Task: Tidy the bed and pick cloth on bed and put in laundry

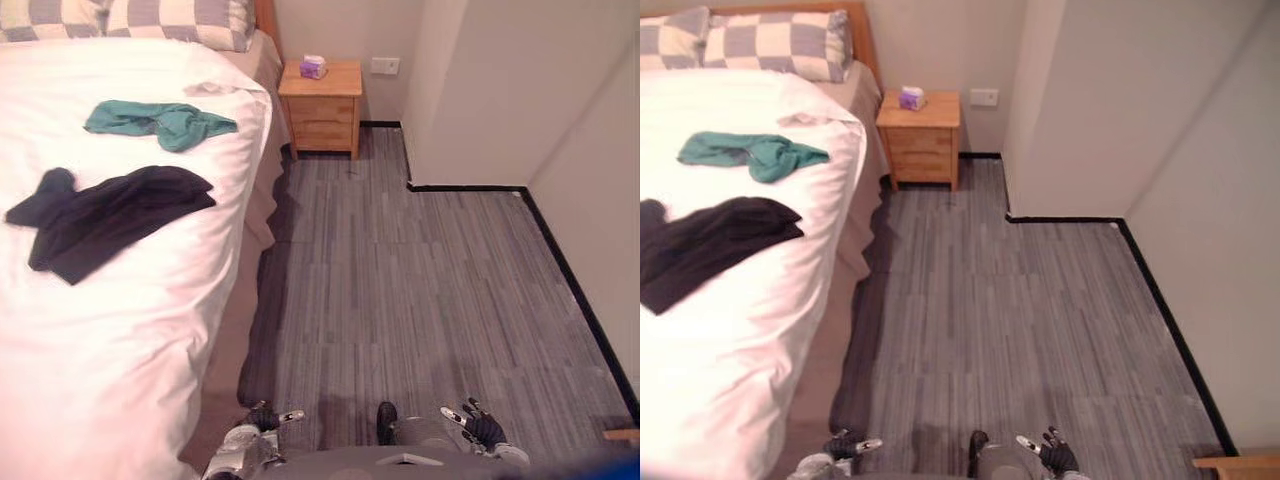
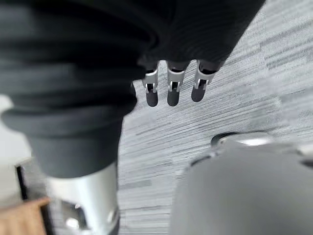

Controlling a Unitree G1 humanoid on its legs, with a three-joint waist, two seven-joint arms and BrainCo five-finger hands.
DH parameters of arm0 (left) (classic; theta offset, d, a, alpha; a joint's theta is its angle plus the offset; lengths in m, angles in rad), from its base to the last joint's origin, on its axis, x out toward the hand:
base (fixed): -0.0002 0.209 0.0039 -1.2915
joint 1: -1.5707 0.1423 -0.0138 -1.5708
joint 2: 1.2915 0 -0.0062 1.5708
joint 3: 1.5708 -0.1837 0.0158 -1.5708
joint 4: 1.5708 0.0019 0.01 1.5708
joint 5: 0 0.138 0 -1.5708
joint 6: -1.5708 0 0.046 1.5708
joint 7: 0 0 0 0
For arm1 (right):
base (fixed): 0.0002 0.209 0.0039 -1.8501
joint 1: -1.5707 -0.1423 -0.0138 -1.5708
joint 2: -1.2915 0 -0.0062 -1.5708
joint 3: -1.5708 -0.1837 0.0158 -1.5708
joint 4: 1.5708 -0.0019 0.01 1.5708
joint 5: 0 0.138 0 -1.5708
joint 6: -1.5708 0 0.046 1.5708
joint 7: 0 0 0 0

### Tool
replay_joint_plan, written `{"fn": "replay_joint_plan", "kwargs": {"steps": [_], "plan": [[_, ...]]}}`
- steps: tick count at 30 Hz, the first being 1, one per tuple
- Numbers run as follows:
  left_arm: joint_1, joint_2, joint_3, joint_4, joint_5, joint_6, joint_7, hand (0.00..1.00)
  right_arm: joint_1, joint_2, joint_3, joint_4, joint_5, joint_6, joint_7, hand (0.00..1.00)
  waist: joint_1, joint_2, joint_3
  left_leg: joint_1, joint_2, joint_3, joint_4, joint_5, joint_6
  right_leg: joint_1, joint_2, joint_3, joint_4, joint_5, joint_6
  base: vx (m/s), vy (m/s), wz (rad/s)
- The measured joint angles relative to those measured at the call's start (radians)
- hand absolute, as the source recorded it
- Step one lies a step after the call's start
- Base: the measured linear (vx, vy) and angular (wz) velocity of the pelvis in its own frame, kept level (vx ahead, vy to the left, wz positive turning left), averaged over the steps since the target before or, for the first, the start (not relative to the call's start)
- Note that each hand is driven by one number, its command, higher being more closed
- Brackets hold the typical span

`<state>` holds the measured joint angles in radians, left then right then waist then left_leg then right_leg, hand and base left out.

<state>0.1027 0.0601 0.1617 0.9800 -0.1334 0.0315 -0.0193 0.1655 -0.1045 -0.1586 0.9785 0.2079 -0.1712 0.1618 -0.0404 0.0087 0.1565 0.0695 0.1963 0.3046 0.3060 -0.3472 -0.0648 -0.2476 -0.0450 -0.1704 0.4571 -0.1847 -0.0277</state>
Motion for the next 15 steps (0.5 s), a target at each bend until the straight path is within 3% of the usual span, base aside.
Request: {"fn": "replay_joint_plan", "kwargs": {"steps": [1, 2, 3, 4, 5, 6, 7, 9, 12, 14, 15], "plan": [[0.006, -0.003, 0.011, -0.004, -0.026, -0.016, 0.001, 0.00, 0.002, 0.001, -0.002, -0.007, -0.008, 0.000, 0.007, 0.00, 0.003, 0.001, 0.002, -0.010, 0.011, 0.028, 0.031, -0.025, 0.011, -0.037, -0.005, -0.012, 0.054, -0.039, -0.009, 0.16, -0.101, -0.54], [0.010, -0.010, 0.032, -0.006, -0.043, -0.027, -0.002, 0.00, 0.017, 0.002, -0.003, -0.034, -0.008, -0.007, 0.016, 0.00, -0.001, 0.003, 0.004, -0.027, 0.029, 0.038, 0.134, -0.058, 0.066, -0.042, -0.004, -0.019, 0.071, -0.089, -0.012, 0.18, -0.080, -0.35], [0.006, -0.011, 0.043, -0.010, -0.043, -0.031, -0.006, 0.00, 0.027, 0.006, -0.007, -0.048, -0.008, -0.014, 0.021, 0.00, -0.004, 0.013, 0.010, -0.081, 0.056, 0.033, 0.250, -0.054, 0.102, -0.041, 0.002, -0.029, 0.082, -0.108, -0.015, 0.20, -0.098, 0.04], [0.011, -0.017, 0.045, -0.036, -0.036, -0.059, -0.003, 0.00, 0.038, 0.005, -0.020, -0.056, -0.009, -0.018, 0.030, 0.00, -0.004, 0.026, 0.018, -0.203, 0.116, -0.017, 0.501, 0.030, 0.138, -0.029, 0.013, -0.049, 0.089, -0.130, -0.026, 0.26, -0.127, 0.18], [0.016, -0.016, 0.045, -0.065, -0.029, -0.078, -0.003, 0.00, 0.044, 0.008, -0.026, -0.060, -0.008, -0.021, 0.031, 0.00, 0.000, 0.028, 0.026, -0.263, 0.139, -0.062, 0.628, 0.115, 0.129, 0.004, 0.023, -0.050, 0.087, -0.146, -0.033, 0.38, -0.181, 0.14], [0.018, -0.015, 0.045, -0.093, -0.019, -0.083, -0.007, 0.00, 0.051, 0.005, -0.029, -0.064, -0.006, -0.022, 0.031, 0.00, 0.006, 0.027, 0.038, -0.321, 0.150, -0.109, 0.746, 0.096, 0.077, 0.050, 0.039, -0.046, 0.083, -0.168, -0.041, 0.38, -0.137, 0.06], [0.018, -0.014, 0.045, -0.096, -0.009, -0.085, -0.008, 0.00, 0.051, 0.006, -0.029, -0.064, -0.005, -0.023, 0.032, 0.00, 0.006, 0.028, 0.038, -0.338, 0.143, -0.116, 0.771, 0.082, 0.056, 0.074, 0.041, -0.046, 0.077, -0.174, -0.051, 0.38, -0.114, 0.11], [0.019, -0.024, 0.042, -0.108, -0.002, -0.097, -0.026, 0.00, 0.049, 0.017, -0.028, -0.079, 0.004, -0.035, 0.050, 0.00, 0.008, 0.018, 0.040, -0.369, 0.075, -0.078, 0.699, 0.038, 0.032, 0.180, 0.042, -0.035, 0.003, -0.188, -0.053, 0.42, -0.068, -0.02], [0.020, -0.044, 0.044, -0.141, -0.004, -0.097, -0.025, 0.00, 0.037, 0.040, -0.026, -0.108, 0.005, -0.044, 0.073, 0.00, 0.043, 0.003, 0.044, -0.402, 0.011, 0.055, 0.460, 0.034, 0.033, 0.277, 0.040, 0.004, -0.096, -0.190, -0.053, 0.44, 0.004, -0.38], [0.020, -0.042, 0.046, -0.142, -0.006, -0.091, -0.026, 0.00, 0.033, 0.060, -0.033, -0.104, 0.004, -0.048, 0.073, 0.00, 0.060, -0.009, 0.045, -0.405, -0.016, 0.152, 0.260, 0.100, 0.035, 0.352, 0.027, 0.023, -0.151, -0.199, -0.035, 0.59, 0.060, -0.47], [0.021, -0.042, 0.051, -0.142, -0.019, -0.081, -0.026, 0.00, 0.028, 0.071, -0.046, -0.093, 0.003, -0.053, 0.074, 0.00, 0.062, -0.010, 0.043, -0.408, -0.036, 0.186, 0.119, 0.175, 0.038, 0.415, 0.020, 0.042, -0.188, -0.223, -0.002, 0.58, 0.101, -0.37]]}}
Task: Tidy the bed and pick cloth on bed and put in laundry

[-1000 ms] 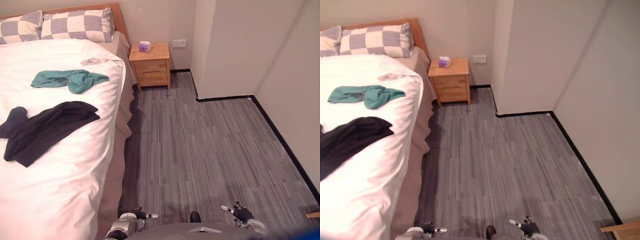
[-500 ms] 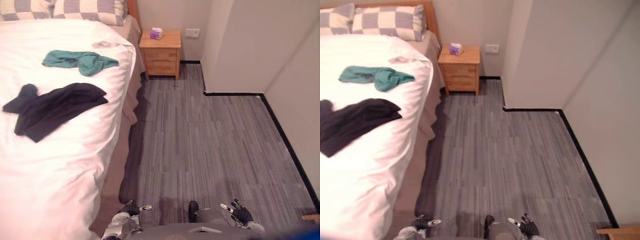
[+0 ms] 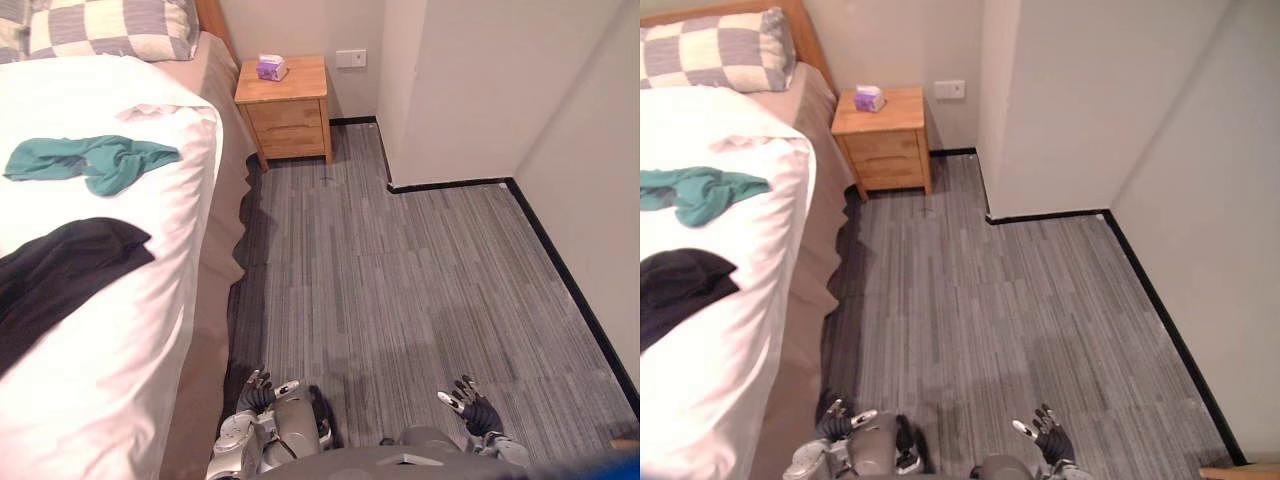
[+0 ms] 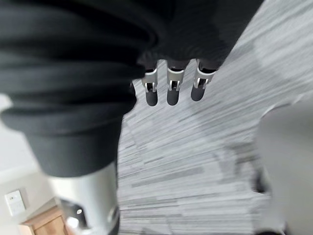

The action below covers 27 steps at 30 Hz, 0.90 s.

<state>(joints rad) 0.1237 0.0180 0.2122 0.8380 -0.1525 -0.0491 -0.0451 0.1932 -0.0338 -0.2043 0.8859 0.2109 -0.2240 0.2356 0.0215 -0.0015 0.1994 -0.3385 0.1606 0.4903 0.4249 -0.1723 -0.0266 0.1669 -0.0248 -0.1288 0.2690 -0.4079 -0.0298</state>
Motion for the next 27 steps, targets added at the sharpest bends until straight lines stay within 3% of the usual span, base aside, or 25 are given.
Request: {"fn": "replay_joint_plan", "kwargs": {"steps": [1, 2, 3, 4, 5, 6, 7, 8, 9, 10, 12, 15, 16, 17, 19, 20, 21, 22, 24, 25, 26, 27], "plan": [[0.000, 0.000, 0.008, 0.000, -0.013, 0.001, 0.000, 0.00, -0.003, 0.005, -0.001, 0.009, -0.001, 0.000, 0.000, 0.00, 0.002, -0.003, 0.000, -0.006, -0.004, 0.000, -0.016, 0.052, 0.019, 0.025, -0.009, 0.010, -0.011, -0.014, 0.010, 0.76, 0.167, -0.58], [0.001, 0.000, 0.027, 0.005, -0.030, 0.003, -0.001, 0.00, -0.001, 0.019, -0.006, 0.032, -0.006, 0.000, -0.001, 0.00, 0.014, -0.030, -0.020, 0.001, -0.026, 0.018, 0.004, 0.085, 0.087, 0.062, -0.042, 0.037, -0.039, -0.029, 0.014, 0.74, 0.162, -0.61], [-0.001, 0.008, 0.026, 0.018, -0.032, 0.006, -0.001, 0.00, -0.007, 0.032, -0.019, 0.057, -0.019, 0.001, 0.001, 0.00, 0.011, -0.046, -0.053, 0.004, -0.039, 0.044, 0.036, 0.029, 0.154, 0.061, -0.066, 0.059, -0.037, -0.019, 0.014, 0.77, 0.154, -0.56], [-0.001, 0.012, 0.027, 0.019, -0.033, 0.007, -0.002, 0.00, -0.009, 0.033, -0.022, 0.059, -0.021, 0.001, 0.001, 0.00, 0.008, -0.051, -0.053, 0.000, -0.037, 0.048, 0.062, -0.002, 0.157, 0.059, -0.072, 0.062, -0.020, -0.004, 0.021, 0.80, 0.148, -0.27], [-0.004, 0.024, 0.034, 0.033, -0.032, 0.008, -0.007, 0.00, -0.018, 0.032, -0.045, 0.088, -0.041, 0.001, 0.004, 0.00, -0.002, -0.060, -0.056, 0.008, -0.038, 0.046, 0.104, -0.052, 0.167, 0.044, -0.092, 0.056, 0.056, 0.036, 0.093, 0.64, 0.137, -0.03], [-0.005, 0.034, 0.033, 0.045, -0.028, 0.010, -0.013, 0.00, -0.023, 0.032, -0.067, 0.108, -0.046, 0.004, 0.004, 0.00, -0.006, -0.065, -0.058, 0.020, -0.041, 0.043, 0.119, -0.077, 0.167, 0.027, -0.102, 0.054, 0.126, 0.057, 0.127, 0.77, 0.180, 0.03], [-0.012, 0.052, 0.030, 0.067, -0.011, 0.014, -0.018, 0.00, -0.024, 0.032, -0.103, 0.127, -0.049, 0.009, 0.002, 0.00, -0.007, -0.079, -0.060, 0.068, -0.059, 0.033, 0.116, -0.123, 0.160, -0.038, -0.123, 0.055, 0.333, 0.130, 0.178, 0.72, 0.162, 0.19], [-0.025, 0.070, 0.022, 0.098, 0.026, 0.017, -0.019, 0.00, -0.023, 0.029, -0.120, 0.136, -0.049, 0.010, 0.001, 0.00, -0.017, -0.089, -0.055, 0.133, -0.080, 0.012, 0.099, -0.167, 0.149, -0.123, -0.145, 0.056, 0.575, 0.241, 0.210, 0.68, 0.137, 0.23], [-0.027, 0.076, 0.021, 0.112, 0.038, 0.019, -0.019, 0.00, -0.022, 0.028, -0.120, 0.139, -0.049, 0.010, 0.001, 0.00, -0.023, -0.092, -0.054, 0.168, -0.089, 0.004, 0.090, -0.179, 0.143, -0.163, -0.163, 0.054, 0.694, 0.248, 0.216, 0.74, 0.084, 0.33], [-0.026, 0.079, 0.021, 0.139, 0.059, 0.022, -0.017, 0.00, -0.020, 0.021, -0.111, 0.143, -0.049, 0.010, 0.001, 0.00, -0.036, -0.089, -0.052, 0.251, -0.101, -0.005, 0.049, -0.192, 0.135, -0.231, -0.192, 0.020, 0.857, 0.235, 0.193, 0.71, 0.034, 0.20], [-0.027, 0.081, 0.003, 0.161, 0.065, 0.027, -0.013, 0.00, -0.018, 0.014, -0.092, 0.137, -0.049, 0.008, 0.008, 0.00, -0.050, -0.065, -0.047, 0.384, -0.101, -0.023, -0.055, -0.188, 0.124, -0.327, -0.205, -0.026, 0.921, 0.213, 0.157, 0.57, 0.011, 0.16], [-0.045, 0.086, -0.028, 0.187, 0.054, 0.047, -0.008, 0.00, -0.006, 0.011, -0.092, 0.114, -0.046, -0.017, 0.022, 0.00, -0.074, -0.049, -0.039, 0.542, -0.092, -0.079, -0.211, -0.161, 0.077, -0.483, -0.181, -0.083, 0.707, 0.155, 0.121, 0.54, -0.081, 0.56], [-0.058, 0.080, -0.037, 0.188, 0.053, 0.056, 0.001, 0.00, 0.002, 0.010, -0.091, 0.113, -0.036, -0.020, 0.023, 0.00, -0.086, -0.042, -0.031, 0.573, -0.077, -0.121, -0.232, -0.161, 0.076, -0.513, -0.159, -0.085, 0.510, 0.158, 0.116, 0.45, -0.251, 1.09], [-0.064, 0.074, -0.037, 0.192, 0.039, 0.065, 0.008, 0.00, 0.011, 0.017, -0.094, 0.113, -0.014, -0.022, 0.023, 0.00, -0.095, -0.040, -0.028, 0.587, -0.063, -0.171, -0.236, -0.162, 0.074, -0.532, -0.133, -0.040, 0.303, 0.212, 0.107, 0.43, -0.303, 1.22], [-0.070, 0.062, -0.030, 0.197, 0.023, 0.064, 0.010, 0.00, 0.019, 0.018, -0.094, 0.112, -0.003, -0.026, 0.023, 0.00, -0.106, -0.038, -0.028, 0.605, -0.051, -0.233, -0.236, -0.183, 0.039, -0.534, -0.113, 0.066, 0.096, 0.299, 0.123, 0.48, -0.401, 1.50], [-0.063, 0.034, 0.003, 0.181, 0.015, 0.062, 0.015, 0.00, 0.024, 0.015, -0.091, 0.110, 0.004, -0.040, 0.026, 0.00, -0.122, -0.018, -0.016, 0.653, -0.026, -0.302, -0.250, -0.253, -0.023, -0.547, -0.105, 0.113, 0.149, 0.390, 0.144, 0.52, -0.418, 1.55], [-0.065, 0.019, 0.021, 0.179, 0.015, 0.062, 0.021, 0.00, 0.023, 0.005, -0.087, 0.105, 0.003, -0.045, 0.029, 0.00, -0.124, -0.013, -0.010, 0.683, -0.009, -0.321, -0.252, -0.265, -0.030, -0.560, -0.092, 0.109, 0.243, 0.346, 0.131, 0.54, -0.413, 1.00], [-0.044, 0.003, 0.037, 0.171, 0.016, 0.059, 0.023, 0.00, 0.015, -0.009, -0.068, 0.093, 0.002, -0.045, 0.027, 0.00, -0.099, 0.001, -0.009, 0.694, -0.002, -0.331, -0.216, -0.254, -0.015, -0.588, -0.093, 0.108, 0.355, 0.261, 0.115, 0.42, -0.325, 0.15], [-0.016, -0.011, 0.062, 0.157, 0.008, 0.059, 0.034, 0.00, 0.007, -0.038, -0.048, 0.073, -0.002, -0.044, 0.026, 0.00, -0.086, 0.027, -0.013, 0.636, 0.039, -0.356, -0.023, -0.231, 0.010, -0.580, -0.087, 0.080, 0.446, 0.153, 0.092, 0.54, -0.415, 0.12], [-0.006, -0.019, 0.072, 0.156, 0.006, 0.058, 0.043, 0.00, 0.000, -0.050, -0.050, 0.068, -0.006, -0.039, 0.025, 0.00, -0.086, 0.047, -0.021, 0.544, 0.079, -0.381, 0.161, -0.153, -0.014, -0.554, -0.071, 0.063, 0.445, 0.117, 0.073, 0.67, -0.458, 0.24], [-0.003, -0.025, 0.084, 0.151, 0.003, 0.045, 0.043, 0.00, -0.006, -0.062, -0.047, 0.062, -0.009, -0.039, 0.026, 0.00, -0.081, 0.067, -0.017, 0.438, 0.122, -0.404, 0.370, 0.000, -0.040, -0.498, -0.051, 0.046, 0.406, 0.099, 0.052, 0.66, -0.385, 0.22], [0.002, -0.030, 0.086, 0.142, 0.003, 0.032, 0.040, 0.00, -0.013, -0.068, -0.046, 0.064, -0.012, -0.038, 0.027, 0.00, -0.076, 0.081, -0.008, 0.350, 0.163, -0.395, 0.545, -0.016, -0.052, -0.415, -0.037, 0.019, 0.346, 0.094, 0.040, 0.54, -0.285, 0.14]]}}
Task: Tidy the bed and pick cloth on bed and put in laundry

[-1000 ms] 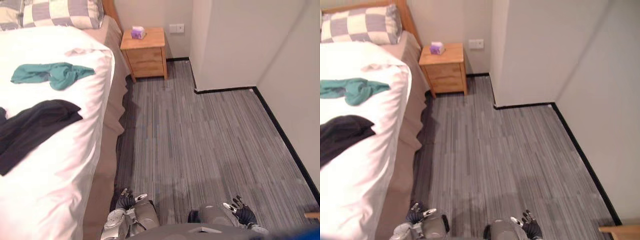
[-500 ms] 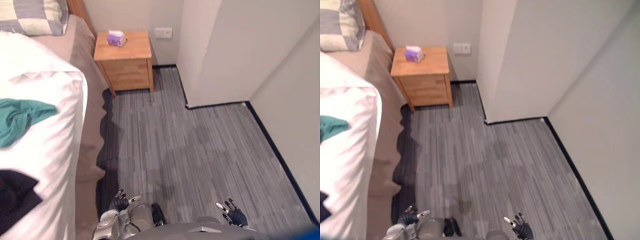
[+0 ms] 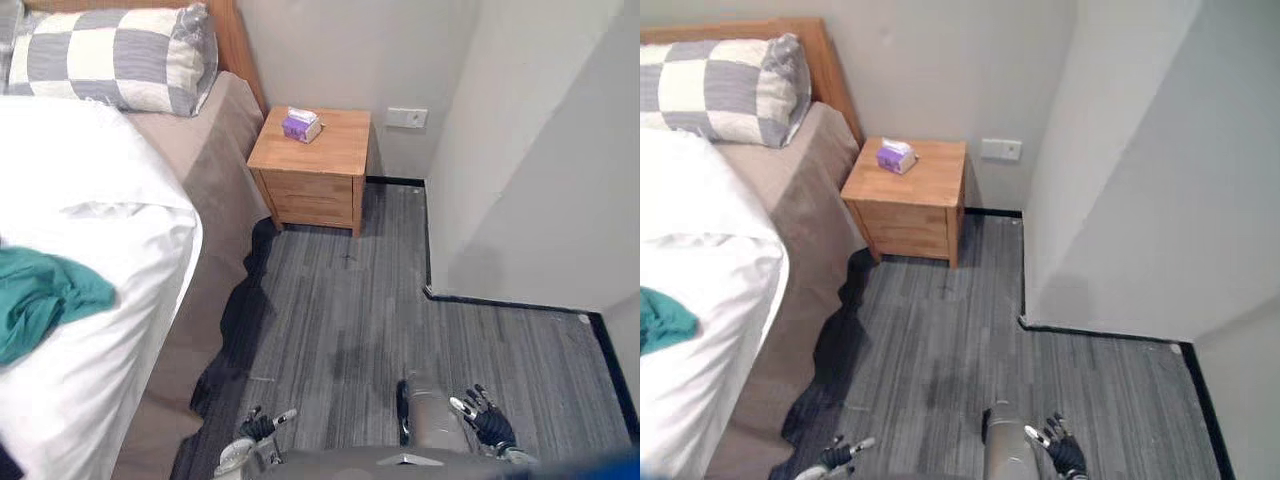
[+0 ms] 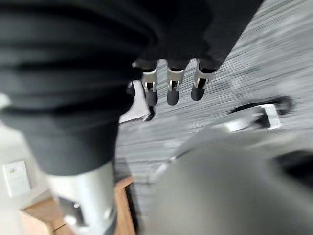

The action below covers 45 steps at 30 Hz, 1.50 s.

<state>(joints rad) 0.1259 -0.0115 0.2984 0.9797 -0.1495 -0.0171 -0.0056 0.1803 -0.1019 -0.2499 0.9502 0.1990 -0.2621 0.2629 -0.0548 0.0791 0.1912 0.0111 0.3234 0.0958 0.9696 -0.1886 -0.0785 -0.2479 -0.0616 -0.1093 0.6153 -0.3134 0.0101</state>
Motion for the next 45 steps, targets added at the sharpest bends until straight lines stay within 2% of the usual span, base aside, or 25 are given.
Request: {"fn": "replay_joint_plan", "kwargs": {"steps": [2, 4, 7, 9, 10, 11, 13, 15, 16, 17, 20, 23, 25, 27, 28, 29, 30, 31, 32, 34, 36, 38, 40, 43, 45], "plan": [[0.001, 0.004, -0.001, -0.022, 0.001, -0.016, -0.022, 0.00, -0.009, 0.006, 0.014, 0.001, -0.007, 0.001, 0.006, 0.00, 0.014, -0.013, 0.008, -0.084, -0.003, 0.039, 0.085, -0.055, -0.006, 0.149, -0.003, -0.032, -0.110, 0.000, -0.007, 0.52, -0.218, 0.33], [0.004, 0.020, -0.013, -0.049, 0.002, -0.018, -0.037, 0.00, -0.011, 0.021, 0.033, -0.005, -0.010, 0.001, 0.016, 0.00, 0.017, -0.041, 0.004, -0.151, -0.041, 0.124, 0.003, -0.106, 0.004, 0.270, -0.030, -0.084, -0.218, 0.001, -0.007, 0.46, -0.156, 0.63], [0.006, 0.023, -0.020, -0.078, -0.002, -0.016, -0.064, 0.00, -0.019, 0.039, 0.045, -0.038, -0.029, 0.006, 0.023, 0.00, 0.030, -0.054, -0.001, -0.254, -0.099, 0.404, -0.299, -0.112, 0.045, 0.387, -0.065, -0.205, -0.325, -0.014, 0.020, 0.42, -0.054, 0.87], [0.002, 0.021, -0.024, -0.076, -0.005, -0.010, -0.076, 0.00, -0.018, 0.045, 0.047, -0.038, -0.029, 0.010, 0.023, 0.00, 0.047, -0.049, -0.004, -0.260, -0.149, 0.558, -0.524, 0.016, 0.115, 0.453, -0.076, -0.285, -0.327, -0.038, 0.062, 0.53, 0.017, 1.14], [0.001, 0.017, -0.021, -0.075, -0.020, -0.010, -0.079, 0.00, -0.020, 0.050, 0.048, -0.023, -0.029, 0.017, 0.022, 0.00, 0.061, -0.061, -0.008, -0.230, -0.188, 0.605, -0.579, 0.032, 0.279, 0.492, -0.091, -0.319, -0.325, -0.055, 0.089, 0.64, 0.070, 1.24], [-0.003, 0.032, -0.019, -0.077, -0.032, -0.013, -0.081, 0.00, -0.035, 0.064, 0.066, -0.017, -0.046, 0.016, 0.023, 0.00, 0.069, -0.092, -0.017, -0.232, -0.223, 0.609, -0.578, 0.020, 0.278, 0.516, -0.108, -0.338, -0.338, -0.041, 0.096, 0.53, 0.066, 1.14], [-0.005, 0.042, 0.002, -0.077, -0.039, -0.023, -0.088, 0.00, -0.077, 0.066, 0.098, 0.005, -0.058, 0.006, 0.027, 0.00, 0.092, -0.105, -0.017, -0.246, -0.222, 0.609, -0.535, -0.038, 0.291, 0.550, -0.094, -0.335, -0.382, 0.009, 0.103, 0.57, 0.052, 0.64], [-0.004, 0.053, 0.022, -0.065, -0.035, -0.025, -0.100, 0.00, -0.123, 0.057, 0.102, 0.033, -0.086, 0.005, 0.023, 0.00, 0.117, -0.119, -0.021, -0.231, -0.248, 0.588, -0.522, -0.094, 0.277, 0.527, -0.121, -0.316, -0.278, 0.028, 0.130, 0.52, 0.071, 0.46], [-0.005, 0.065, 0.017, -0.046, -0.033, -0.016, -0.102, 0.00, -0.143, 0.051, 0.096, 0.042, -0.085, 0.005, 0.015, 0.00, 0.110, -0.124, -0.019, -0.200, -0.292, 0.539, -0.552, -0.108, 0.269, 0.459, -0.174, -0.310, -0.063, 0.059, 0.148, 0.44, 0.114, 1.07], [-0.004, 0.085, 0.012, -0.027, 0.003, 0.002, -0.105, 0.00, -0.150, 0.045, 0.096, 0.047, -0.083, 0.006, 0.007, 0.00, 0.096, -0.131, -0.017, -0.160, -0.335, 0.486, -0.590, -0.110, 0.266, 0.365, -0.221, -0.265, 0.188, 0.152, 0.122, 0.44, 0.093, 1.27], [0.015, 0.107, -0.025, 0.047, 0.084, 0.018, -0.092, 0.00, -0.146, 0.031, 0.116, 0.064, -0.069, 0.008, 0.005, 0.00, 0.078, -0.111, -0.005, -0.021, -0.382, 0.356, -0.692, -0.099, 0.251, 0.190, -0.214, -0.171, 0.476, 0.101, 0.118, 0.40, -0.026, 1.37], [0.025, 0.119, -0.084, 0.059, 0.104, 0.033, -0.081, 0.00, -0.132, 0.039, 0.137, 0.054, -0.053, 0.008, -0.012, 0.00, 0.064, -0.083, 0.005, 0.111, -0.391, 0.186, -0.797, -0.068, 0.218, 0.046, -0.189, -0.144, 0.379, 0.032, 0.098, 0.44, -0.156, 1.68], [0.013, 0.123, -0.086, 0.058, 0.108, 0.034, -0.081, 0.00, -0.112, 0.046, 0.138, 0.037, -0.017, 0.008, -0.035, 0.00, 0.056, -0.093, -0.001, 0.148, -0.376, 0.068, -0.818, -0.069, 0.199, -0.004, -0.155, -0.083, 0.202, 0.031, 0.092, 0.36, -0.256, 1.91], [-0.003, 0.128, -0.085, 0.055, 0.144, 0.034, -0.080, 0.00, -0.082, 0.060, 0.138, 0.015, 0.070, 0.006, -0.063, 0.00, 0.047, -0.102, -0.011, 0.145, -0.345, -0.086, -0.804, -0.092, 0.157, -0.025, -0.078, 0.100, -0.061, 0.057, 0.096, 0.36, -0.404, 2.02], [-0.002, 0.128, -0.082, 0.054, 0.147, 0.034, -0.079, 0.00, -0.073, 0.063, 0.139, 0.010, 0.086, 0.005, -0.069, 0.00, 0.045, -0.107, -0.013, 0.142, -0.342, -0.112, -0.796, -0.101, 0.143, -0.022, -0.064, 0.144, -0.109, 0.077, 0.096, 0.35, -0.453, 1.80], [0.004, 0.135, -0.069, 0.047, 0.174, 0.032, -0.075, 0.00, -0.044, 0.081, 0.140, 0.004, 0.116, 0.001, -0.074, 0.00, 0.045, -0.143, -0.033, 0.126, -0.345, -0.102, -0.761, -0.131, 0.098, -0.013, -0.070, 0.203, -0.199, 0.180, 0.085, 0.28, -0.378, 1.31], [0.007, 0.129, -0.058, 0.048, 0.186, 0.031, -0.070, 0.00, -0.038, 0.087, 0.134, 0.006, 0.122, 0.000, -0.074, 0.00, 0.047, -0.139, -0.030, 0.127, -0.333, -0.091, -0.738, -0.153, 0.080, -0.008, -0.078, 0.182, -0.173, 0.153, 0.090, 0.33, -0.414, 1.25], [0.015, 0.101, -0.051, 0.044, 0.202, 0.022, -0.065, 0.00, -0.035, 0.062, 0.129, 0.008, 0.132, 0.001, -0.088, 0.00, 0.052, -0.099, -0.033, 0.125, -0.277, -0.044, -0.714, -0.153, 0.046, 0.008, -0.052, 0.145, -0.152, 0.144, 0.073, 0.32, -0.353, 0.68], [0.021, 0.084, -0.050, 0.044, 0.204, 0.008, -0.059, 0.00, -0.029, 0.054, 0.129, 0.012, 0.140, 0.004, -0.102, 0.00, 0.056, -0.080, -0.041, 0.136, -0.238, 0.008, -0.730, -0.140, 0.022, 0.017, -0.025, 0.130, -0.151, 0.133, 0.056, 0.31, -0.313, 0.35], [0.037, 0.072, -0.041, 0.048, 0.205, 0.001, -0.054, 0.00, -0.025, 0.051, 0.123, 0.020, 0.190, 0.004, -0.121, 0.00, 0.056, -0.064, -0.050, 0.166, -0.206, 0.056, -0.780, -0.105, -0.017, 0.025, 0.000, 0.117, -0.151, 0.120, 0.033, 0.26, -0.283, 0.00], [0.033, 0.068, -0.021, 0.047, 0.204, 0.000, -0.053, 0.00, -0.018, 0.064, 0.078, 0.036, 0.267, 0.006, -0.154, 0.00, 0.044, -0.064, -0.051, 0.181, -0.189, 0.123, -0.803, -0.066, -0.025, 0.049, -0.004, 0.088, -0.168, 0.113, 0.022, 0.18, -0.216, 0.36], [0.013, 0.057, 0.018, 0.043, 0.225, 0.002, -0.047, 0.00, 0.037, 0.085, -0.049, 0.035, 0.354, -0.022, -0.215, 0.00, 0.006, -0.063, -0.054, 0.182, -0.138, 0.339, -0.789, -0.049, -0.023, 0.121, -0.031, -0.002, -0.212, 0.113, 0.020, 0.10, -0.130, 1.10], [0.009, 0.048, 0.028, 0.031, 0.250, 0.003, -0.033, 0.00, 0.071, 0.091, -0.109, 0.022, 0.358, -0.046, -0.265, 0.00, 0.001, -0.067, -0.059, 0.181, -0.133, 0.426, -0.798, -0.033, -0.039, 0.145, -0.047, -0.042, -0.221, 0.113, 0.020, 0.04, -0.031, 0.85], [0.025, 0.058, 0.065, 0.021, 0.247, 0.017, -0.031, 0.00, 0.094, 0.083, -0.211, -0.067, 0.346, -0.096, -0.374, 0.00, -0.002, -0.094, -0.098, 0.179, -0.154, 0.441, -0.847, -0.019, -0.043, 0.163, -0.055, -0.042, -0.273, 0.122, 0.035, -0.01, 0.048, 0.29], [0.053, 0.089, 0.068, 0.020, 0.247, 0.031, -0.040, 0.00, 0.090, 0.047, -0.319, -0.240, 0.319, -0.122, -0.436, 0.00, -0.010, -0.112, -0.115, 0.181, -0.169, 0.440, -0.889, -0.006, -0.036, 0.173, -0.052, -0.039, -0.320, 0.136, 0.044, -0.06, 0.050, 0.03]]}}
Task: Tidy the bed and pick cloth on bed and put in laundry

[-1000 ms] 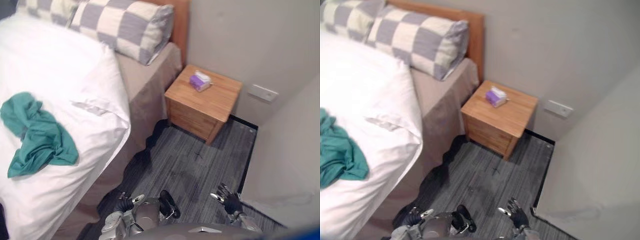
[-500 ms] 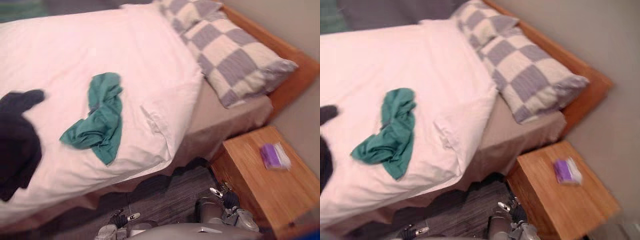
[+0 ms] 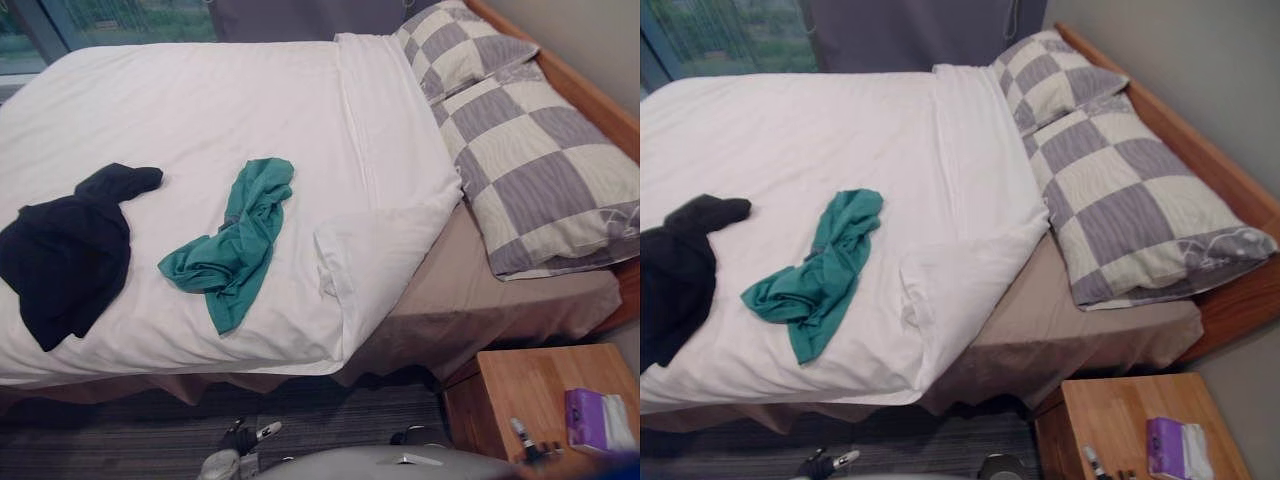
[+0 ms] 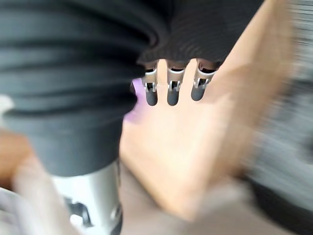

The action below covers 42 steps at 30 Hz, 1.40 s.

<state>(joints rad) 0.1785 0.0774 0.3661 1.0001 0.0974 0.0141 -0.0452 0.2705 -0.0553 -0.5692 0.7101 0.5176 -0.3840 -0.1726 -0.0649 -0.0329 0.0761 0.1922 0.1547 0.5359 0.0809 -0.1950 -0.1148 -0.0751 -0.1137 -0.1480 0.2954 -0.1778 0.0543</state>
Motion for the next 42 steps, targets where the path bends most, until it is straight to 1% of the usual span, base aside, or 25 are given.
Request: {"fn": "replay_joint_plan", "kwargs": {"steps": [1, 2, 3, 4, 5, 6, 7, 9, 11, 12, 14, 15, 17, 19, 22, 23, 25, 27, 29, 30, 31, 33, 36, 40, 42], "plan": [[0.007, 0.005, 0.000, 0.000, 0.000, 0.001, -0.003, 0.00, 0.000, -0.024, -0.026, -0.046, -0.023, -0.001, -0.014, 0.00, -0.001, -0.003, -0.005, 0.001, -0.003, 0.000, -0.012, 0.008, 0.001, 0.000, 0.002, 0.002, -0.009, 0.009, 0.000, -0.06, 0.034, -0.02], [0.024, 0.011, 0.000, 0.000, 0.000, 0.001, -0.018, 0.00, -0.004, -0.084, -0.073, -0.141, -0.063, -0.001, -0.029, 0.00, -0.001, -0.011, -0.017, 0.001, -0.012, 0.000, -0.035, 0.022, 0.004, -0.003, 0.005, 0.012, -0.024, 0.019, 0.001, -0.07, 0.032, -0.04], [0.047, 0.017, -0.001, 0.001, 0.000, 0.000, -0.028, 0.00, -0.023, -0.152, -0.121, -0.220, -0.102, -0.001, -0.026, 0.00, -0.007, -0.012, -0.021, 0.004, -0.017, 0.000, -0.054, 0.032, 0.006, -0.003, 0.009, 0.023, -0.037, 0.024, 0.003, -0.06, 0.019, -0.06], [0.059, 0.019, -0.001, 0.003, 0.000, 0.000, -0.034, 0.00, -0.037, -0.188, -0.140, -0.247, -0.128, -0.001, -0.024, 0.00, -0.010, -0.013, -0.021, 0.006, -0.019, 0.000, -0.061, 0.038, 0.006, -0.003, 0.010, 0.025, -0.040, 0.028, 0.003, -0.06, 0.003, -0.06], [0.086, 0.025, -0.005, 0.005, -0.001, -0.001, -0.037, 0.00, -0.067, -0.257, -0.163, -0.299, -0.178, 0.001, -0.007, 0.00, -0.022, -0.013, -0.021, 0.009, -0.020, -0.002, -0.074, 0.044, 0.008, -0.003, 0.016, 0.027, -0.046, 0.033, -0.001, -0.07, -0.011, -0.05], [0.106, 0.032, -0.010, 0.009, -0.016, -0.001, -0.038, 0.00, -0.098, -0.307, -0.160, -0.344, -0.213, 0.005, 0.014, 0.00, -0.033, -0.013, -0.021, 0.011, -0.020, -0.006, -0.086, 0.053, 0.008, -0.004, 0.021, 0.027, -0.049, 0.037, -0.004, -0.08, -0.016, -0.03], [0.110, 0.036, -0.012, 0.011, -0.028, -0.004, -0.038, 0.00, -0.112, -0.326, -0.155, -0.364, -0.232, 0.008, 0.022, 0.00, -0.034, -0.012, -0.021, 0.013, -0.019, -0.007, -0.092, 0.059, 0.007, -0.005, 0.024, 0.028, -0.051, 0.038, -0.005, -0.08, -0.026, -0.02], [0.115, 0.059, -0.036, 0.023, -0.040, -0.012, -0.041, 0.00, -0.163, -0.386, -0.078, -0.427, -0.317, 0.059, 0.063, 0.00, -0.037, -0.010, -0.021, 0.017, -0.018, -0.012, -0.115, 0.078, 0.006, -0.009, 0.033, 0.029, -0.051, 0.040, -0.009, -0.08, -0.037, 0.00], [0.115, 0.068, -0.058, 0.024, -0.044, -0.024, -0.042, 0.00, -0.210, -0.407, 0.021, -0.468, -0.371, 0.115, 0.091, 0.00, -0.036, -0.008, -0.020, 0.015, -0.018, -0.019, -0.121, 0.088, 0.005, -0.010, 0.039, 0.027, -0.051, 0.043, -0.013, -0.07, -0.031, 0.05], [0.115, 0.068, -0.066, 0.024, -0.044, -0.027, -0.042, 0.00, -0.226, -0.409, 0.056, -0.482, -0.389, 0.130, 0.097, 0.00, -0.035, -0.005, -0.020, 0.015, -0.018, -0.022, -0.124, 0.091, 0.005, -0.011, 0.041, 0.026, -0.052, 0.044, -0.015, -0.07, -0.031, 0.09], [0.110, 0.067, -0.101, 0.022, -0.041, -0.038, -0.042, 0.00, -0.281, -0.422, 0.177, -0.524, -0.440, 0.184, 0.112, 0.00, -0.028, 0.012, -0.014, 0.012, -0.018, -0.032, -0.138, 0.104, 0.006, -0.014, 0.042, 0.018, -0.053, 0.045, -0.017, -0.06, -0.032, 0.12], [0.109, 0.066, -0.111, 0.022, -0.033, -0.044, -0.041, 0.00, -0.300, -0.425, 0.212, -0.529, -0.456, 0.197, 0.115, 0.00, -0.027, 0.016, -0.010, 0.011, -0.018, -0.037, -0.144, 0.108, 0.007, -0.014, 0.042, 0.013, -0.052, 0.046, -0.017, -0.04, -0.040, 0.26], [0.105, 0.067, -0.133, 0.021, 0.005, -0.052, -0.035, 0.00, -0.359, -0.431, 0.304, -0.530, -0.502, 0.245, 0.124, 0.00, -0.025, 0.036, -0.011, 0.001, -0.018, -0.062, -0.162, 0.123, 0.009, -0.016, 0.039, -0.006, -0.054, 0.046, -0.018, 0.00, -0.032, 0.30], [0.103, 0.070, -0.141, 0.021, 0.047, -0.065, -0.021, 0.00, -0.410, -0.431, 0.371, -0.530, -0.524, 0.278, 0.131, 0.00, -0.012, 0.039, -0.008, -0.003, -0.018, -0.073, -0.169, 0.130, 0.007, -0.016, 0.042, -0.007, -0.054, 0.047, -0.019, 0.03, -0.017, 0.19], [0.093, 0.087, -0.181, 0.007, 0.129, -0.072, 0.013, 0.00, -0.495, -0.436, 0.469, -0.526, -0.545, 0.328, 0.133, 0.00, 0.005, 0.033, 0.002, -0.002, -0.014, -0.090, -0.169, 0.133, 0.007, -0.003, 0.044, -0.006, -0.057, 0.049, -0.023, 0.03, -0.010, 0.18], [0.090, 0.098, -0.213, -0.010, 0.155, -0.067, 0.026, 0.00, -0.543, -0.437, 0.512, -0.525, -0.557, 0.351, 0.136, 0.00, 0.006, 0.024, 0.016, -0.002, -0.014, -0.101, -0.167, 0.135, 0.009, 0.005, 0.044, -0.007, -0.061, 0.052, -0.026, 0.01, -0.006, 0.30], [0.078, 0.111, -0.254, -0.038, 0.164, -0.037, 0.030, 0.00, -0.600, -0.437, 0.555, -0.525, -0.564, 0.392, 0.150, 0.00, 0.019, 0.012, 0.034, -0.009, -0.016, -0.115, -0.166, 0.139, 0.013, 0.013, 0.043, -0.007, -0.077, 0.062, -0.028, -0.02, 0.006, 0.24], [0.047, 0.136, -0.297, -0.067, 0.165, -0.004, 0.029, 0.00, -0.662, -0.437, 0.590, -0.525, -0.577, 0.430, 0.155, 0.00, 0.032, -0.006, 0.067, -0.067, -0.015, -0.149, -0.124, 0.132, 0.024, 0.010, 0.037, -0.004, -0.115, 0.092, -0.030, -0.04, 0.037, 0.38], [0.011, 0.158, -0.317, -0.079, 0.166, 0.005, 0.030, 0.00, -0.722, -0.437, 0.596, -0.522, -0.582, 0.437, 0.154, 0.00, 0.037, -0.026, 0.111, -0.137, -0.015, -0.170, -0.076, 0.125, 0.035, -0.023, 0.029, 0.000, -0.128, 0.116, -0.030, -0.09, 0.038, 0.38], [-0.014, 0.171, -0.322, -0.093, 0.167, 0.005, 0.030, 0.00, -0.766, -0.437, 0.596, -0.514, -0.582, 0.437, 0.147, 0.00, 0.051, -0.031, 0.144, -0.184, -0.013, -0.184, -0.039, 0.120, 0.042, -0.042, 0.026, 0.002, -0.145, 0.135, -0.032, -0.12, 0.029, 0.22], [-0.027, 0.176, -0.325, -0.098, 0.167, 0.005, 0.031, 0.00, -0.790, -0.437, 0.597, -0.506, -0.582, 0.437, 0.142, 0.00, 0.055, -0.031, 0.163, -0.203, -0.012, -0.189, -0.023, 0.116, 0.046, -0.047, 0.026, 0.003, -0.157, 0.145, -0.032, -0.10, 0.024, 0.18], [-0.063, 0.181, -0.326, -0.117, 0.165, 0.003, 0.048, 0.00, -0.872, -0.438, 0.608, -0.472, -0.582, 0.436, 0.119, 0.00, 0.073, -0.024, 0.229, -0.269, 0.000, -0.202, 0.055, 0.092, 0.054, -0.061, 0.027, 0.005, -0.187, 0.175, -0.030, -0.10, 0.027, 0.13], [-0.092, 0.183, -0.326, -0.139, 0.156, 0.006, 0.056, 0.00, -0.916, -0.447, 0.617, -0.472, -0.581, 0.433, 0.107, 0.00, 0.083, -0.017, 0.265, -0.349, 0.010, -0.221, 0.125, 0.068, 0.057, -0.096, 0.029, 0.008, -0.191, 0.180, -0.030, -0.10, 0.024, 0.12], [-0.148, 0.187, -0.326, -0.156, 0.129, 0.020, 0.068, 0.00, -0.995, -0.510, 0.623, -0.468, -0.580, 0.431, 0.086, 0.00, 0.097, -0.011, 0.360, -0.424, 0.022, -0.237, 0.195, 0.056, 0.066, -0.139, 0.033, 0.010, -0.192, 0.202, -0.029, -0.07, 0.030, 0.03], [-0.166, 0.188, -0.327, -0.157, 0.127, 0.021, 0.074, 0.00, -1.017, -0.516, 0.622, -0.465, -0.579, 0.431, 0.080, 0.00, 0.098, -0.009, 0.367, -0.469, 0.026, -0.243, 0.220, 0.052, 0.069, -0.171, 0.035, 0.010, -0.191, 0.212, -0.032, -0.05, 0.029, 0.03]]}}
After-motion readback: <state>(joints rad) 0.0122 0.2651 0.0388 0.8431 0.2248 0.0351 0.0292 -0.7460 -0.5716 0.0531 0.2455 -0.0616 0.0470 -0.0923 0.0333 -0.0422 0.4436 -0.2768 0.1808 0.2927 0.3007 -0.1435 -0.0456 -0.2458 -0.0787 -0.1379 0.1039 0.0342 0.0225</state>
